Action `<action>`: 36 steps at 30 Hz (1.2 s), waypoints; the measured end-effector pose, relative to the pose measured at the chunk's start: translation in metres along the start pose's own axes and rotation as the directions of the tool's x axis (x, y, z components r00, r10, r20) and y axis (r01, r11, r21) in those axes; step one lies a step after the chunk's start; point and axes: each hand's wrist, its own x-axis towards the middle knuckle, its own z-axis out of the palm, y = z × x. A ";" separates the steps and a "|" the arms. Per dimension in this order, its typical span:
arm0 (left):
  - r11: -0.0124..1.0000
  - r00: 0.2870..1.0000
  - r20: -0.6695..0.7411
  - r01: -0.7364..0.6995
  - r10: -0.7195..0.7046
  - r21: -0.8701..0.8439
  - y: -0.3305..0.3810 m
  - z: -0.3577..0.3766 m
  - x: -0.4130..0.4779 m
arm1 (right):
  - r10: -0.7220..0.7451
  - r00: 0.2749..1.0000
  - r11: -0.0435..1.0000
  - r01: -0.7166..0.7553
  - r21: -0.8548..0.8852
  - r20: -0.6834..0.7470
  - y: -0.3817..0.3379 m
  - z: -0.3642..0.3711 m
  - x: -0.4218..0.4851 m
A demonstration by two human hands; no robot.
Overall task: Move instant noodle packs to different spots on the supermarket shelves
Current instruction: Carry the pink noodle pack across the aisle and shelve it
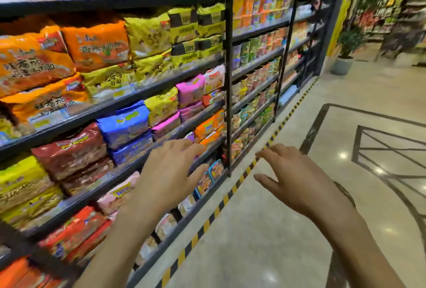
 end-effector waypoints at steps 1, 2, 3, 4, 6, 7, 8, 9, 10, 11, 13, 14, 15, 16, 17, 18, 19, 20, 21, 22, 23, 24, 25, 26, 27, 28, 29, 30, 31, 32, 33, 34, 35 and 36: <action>1.000 1.000 0.021 0.002 -0.002 0.008 0.005 0.006 0.009 | 0.001 1.000 1.000 -0.001 0.001 0.007 0.011 0.004 0.005; 1.000 0.999 0.035 0.004 -0.004 0.014 0.010 0.013 0.020 | 0.001 1.000 1.000 -0.001 0.004 0.016 0.021 0.007 0.010; 1.000 0.999 0.042 0.002 -0.003 0.025 0.016 0.018 0.031 | 0.000 1.000 1.000 -0.001 0.007 0.024 0.032 0.010 0.017; 0.999 0.999 0.050 0.000 -0.002 0.035 0.021 0.024 0.043 | 0.001 0.999 1.000 -0.001 0.007 0.034 0.043 0.012 0.024; 1.000 0.998 0.064 -0.007 0.005 0.022 0.031 0.034 0.070 | 0.007 0.999 1.000 -0.007 0.001 0.047 0.067 0.016 0.040; 1.000 0.997 0.078 -0.020 0.019 0.012 0.035 0.039 0.084 | 0.010 0.999 1.000 -0.009 -0.008 0.050 0.080 0.017 0.051; 0.999 0.995 0.087 -0.040 0.040 0.002 0.040 0.043 0.100 | 0.013 0.998 1.000 -0.012 -0.019 0.055 0.093 0.018 0.062; 0.999 0.994 0.094 -0.054 0.054 -0.004 0.045 0.048 0.117 | 0.018 0.998 0.999 -0.016 -0.030 0.065 0.106 0.019 0.075; 0.998 0.994 0.096 -0.060 0.061 -0.008 0.051 0.051 0.136 | 0.021 0.997 0.999 -0.018 -0.037 0.078 0.120 0.019 0.089; 0.998 0.993 0.098 -0.060 0.060 -0.008 0.057 0.054 0.156 | 0.023 0.996 0.999 -0.019 -0.045 0.089 0.133 0.018 0.103; 0.998 0.995 0.087 -0.057 0.056 0.009 0.070 0.060 0.196 | 0.016 0.995 0.998 -0.009 -0.069 0.095 0.161 0.017 0.131; 0.998 0.995 0.080 -0.055 0.054 0.011 0.076 0.063 0.216 | 0.010 0.996 0.997 -0.003 -0.071 0.092 0.175 0.016 0.143; 0.999 0.996 0.078 -0.053 0.051 0.011 0.082 0.066 0.235 | 0.007 0.996 0.998 -0.001 -0.064 0.092 0.188 0.015 0.154; 0.999 0.995 0.083 -0.051 0.050 0.013 0.088 0.071 0.253 | 0.006 0.996 0.998 -0.001 -0.057 0.092 0.201 0.015 0.164; 0.999 0.995 0.093 -0.049 0.048 0.018 0.094 0.077 0.269 | 0.007 0.995 0.999 -0.002 -0.054 0.097 0.214 0.017 0.173; 0.999 0.994 0.100 -0.048 0.045 0.024 0.101 0.084 0.284 | 0.008 0.994 0.998 -0.002 -0.056 0.106 0.228 0.020 0.180; 0.999 0.993 0.111 -0.044 0.041 0.029 0.108 0.092 0.301 | 0.010 0.993 0.998 -0.003 -0.056 0.120 0.244 0.024 0.189; 0.999 0.992 0.122 -0.040 0.036 0.027 0.113 0.098 0.314 | 0.014 0.991 0.999 -0.007 -0.054 0.133 0.257 0.027 0.196; 0.999 0.990 0.134 -0.039 0.034 0.031 0.118 0.104 0.325 | 0.019 0.989 0.999 -0.012 -0.051 0.144 0.268 0.030 0.203; 0.998 0.989 0.144 -0.043 0.036 0.041 0.124 0.112 0.340 | 0.022 0.989 0.999 -0.015 -0.045 0.149 0.285 0.034 0.213; 0.998 0.987 0.154 -0.044 0.035 0.055 0.130 0.120 0.354 | 0.022 0.988 0.999 -0.016 -0.040 0.151 0.301 0.037 0.222; 0.997 0.986 0.166 -0.043 0.031 0.066 0.137 0.127 0.368 | 0.017 0.988 0.999 -0.011 -0.037 0.154 0.317 0.040 0.232; 0.997 0.983 0.182 -0.038 0.024 0.072 0.144 0.133 0.381 | 0.012 0.987 0.999 -0.007 -0.033 0.163 0.333 0.043 0.242; 0.997 0.981 0.195 -0.030 0.015 0.074 0.152 0.139 0.394 | 0.007 0.985 1.000 -0.003 -0.025 0.174 0.348 0.045 0.252; 0.997 0.979 0.203 -0.018 0.003 0.076 0.159 0.145 0.407 | -0.002 0.983 1.000 0.006 -0.022 0.185 0.362 0.047 0.263; 0.997 0.979 0.204 -0.001 -0.015 0.076 0.166 0.151 0.419 | -0.017 0.982 1.000 0.022 -0.022 0.187 0.377 0.049 0.275; 0.997 0.978 0.203 0.021 -0.037 0.081 0.172 0.156 0.431 | -0.036 0.982 0.999 0.041 -0.023 0.188 0.392 0.050 0.287; 0.995 0.978 0.200 0.041 -0.059 0.092 0.179 0.162 0.443 | -0.059 0.980 0.998 0.065 -0.022 0.189 0.407 0.051 0.301; 0.992 0.977 0.198 0.062 -0.083 0.106 0.185 0.165 0.454 | -0.084 0.977 0.996 0.090 -0.021 0.196 0.421 0.050 0.315; 0.989 0.973 0.203 0.087 -0.110 0.117 0.192 0.168 0.465 | -0.110 0.971 0.993 0.116 -0.014 0.211 0.435 0.049 0.329; 0.985 0.967 0.213 0.117 -0.142 0.127 0.199 0.170 0.475 | -0.135 0.965 0.990 0.140 -0.005 0.226 0.447 0.047 0.342; 0.979 0.958 0.223 0.150 -0.178 0.137 0.205 0.172 0.485 | -0.162 0.958 0.986 0.167 0.000 0.236 0.458 0.046 0.354; 0.971 0.949 0.226 0.190 -0.219 0.143 0.212 0.173 0.493 | -0.193 0.952 0.980 0.198 0.001 0.239 0.468 0.046 0.366; 0.962 0.939 0.224 0.231 -0.259 0.144 0.216 0.176 0.501 | -0.221 0.946 0.974 0.228 0.001 0.236 0.477 0.045 0.379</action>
